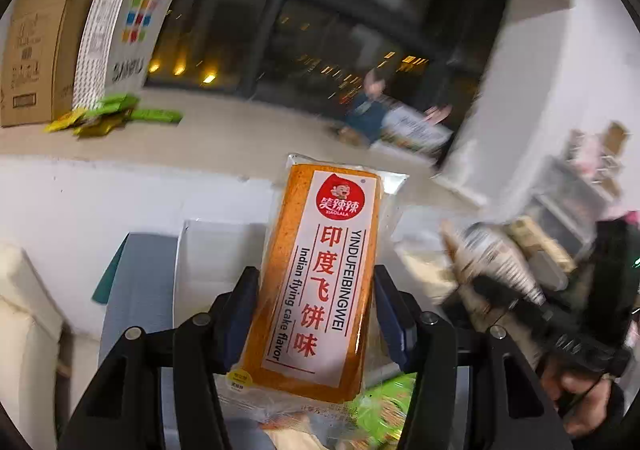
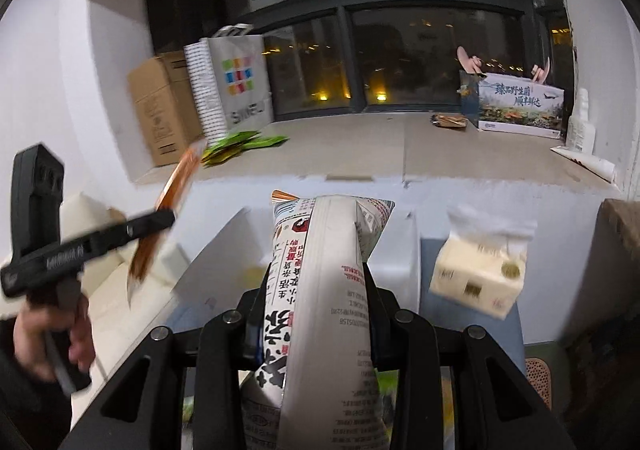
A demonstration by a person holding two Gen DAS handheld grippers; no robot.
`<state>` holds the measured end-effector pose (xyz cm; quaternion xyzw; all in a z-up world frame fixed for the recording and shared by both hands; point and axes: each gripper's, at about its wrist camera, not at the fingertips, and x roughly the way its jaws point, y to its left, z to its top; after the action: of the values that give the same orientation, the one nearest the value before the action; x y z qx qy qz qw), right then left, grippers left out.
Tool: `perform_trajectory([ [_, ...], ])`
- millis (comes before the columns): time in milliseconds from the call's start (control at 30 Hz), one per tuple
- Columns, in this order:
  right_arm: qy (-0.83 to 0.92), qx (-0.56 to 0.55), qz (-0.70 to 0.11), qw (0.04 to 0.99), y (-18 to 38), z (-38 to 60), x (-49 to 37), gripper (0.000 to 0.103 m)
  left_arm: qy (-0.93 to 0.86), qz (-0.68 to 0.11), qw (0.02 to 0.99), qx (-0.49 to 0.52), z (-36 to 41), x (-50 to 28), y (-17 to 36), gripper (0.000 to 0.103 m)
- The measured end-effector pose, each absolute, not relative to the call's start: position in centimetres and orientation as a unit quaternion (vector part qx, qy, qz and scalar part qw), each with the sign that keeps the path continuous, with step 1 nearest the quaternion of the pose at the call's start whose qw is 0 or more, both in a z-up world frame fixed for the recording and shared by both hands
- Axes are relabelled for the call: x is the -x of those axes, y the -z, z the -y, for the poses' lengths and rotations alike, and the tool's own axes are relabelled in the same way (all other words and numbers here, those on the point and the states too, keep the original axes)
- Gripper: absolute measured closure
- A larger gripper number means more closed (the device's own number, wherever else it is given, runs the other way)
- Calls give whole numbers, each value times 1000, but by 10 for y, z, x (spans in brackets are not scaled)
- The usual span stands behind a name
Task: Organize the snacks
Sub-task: 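Drop the white bag and orange cake pack into the white box with both tools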
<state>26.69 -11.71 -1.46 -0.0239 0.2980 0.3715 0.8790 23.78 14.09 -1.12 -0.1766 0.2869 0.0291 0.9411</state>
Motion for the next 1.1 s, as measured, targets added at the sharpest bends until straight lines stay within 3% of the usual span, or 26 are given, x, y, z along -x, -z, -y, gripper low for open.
perform_trajectory([
  [300,-330,40,-370,868,42,73,-376,65,-99,-343,914,194,-156,-296,63,41],
  [333,-329,39,-377,865,46,70,-381,65,-98,-353,909,197,-157,-298,68,32],
  [367,-332,37,-384,861,51,68,-387,64,-98,-361,905,200,-158,-296,72,11],
  [400,-333,37,-389,858,54,67,-389,61,-106,-367,902,200,-160,-296,74,3],
  [500,-323,31,-393,861,61,65,-395,0,-129,-373,899,190,-162,-289,77,0],
  [833,-334,39,-317,887,28,77,-367,0,-117,-361,907,181,-157,-255,56,0],
  [1100,-382,20,-252,889,-2,109,-305,0,-67,-325,935,126,-130,-185,12,0],
])
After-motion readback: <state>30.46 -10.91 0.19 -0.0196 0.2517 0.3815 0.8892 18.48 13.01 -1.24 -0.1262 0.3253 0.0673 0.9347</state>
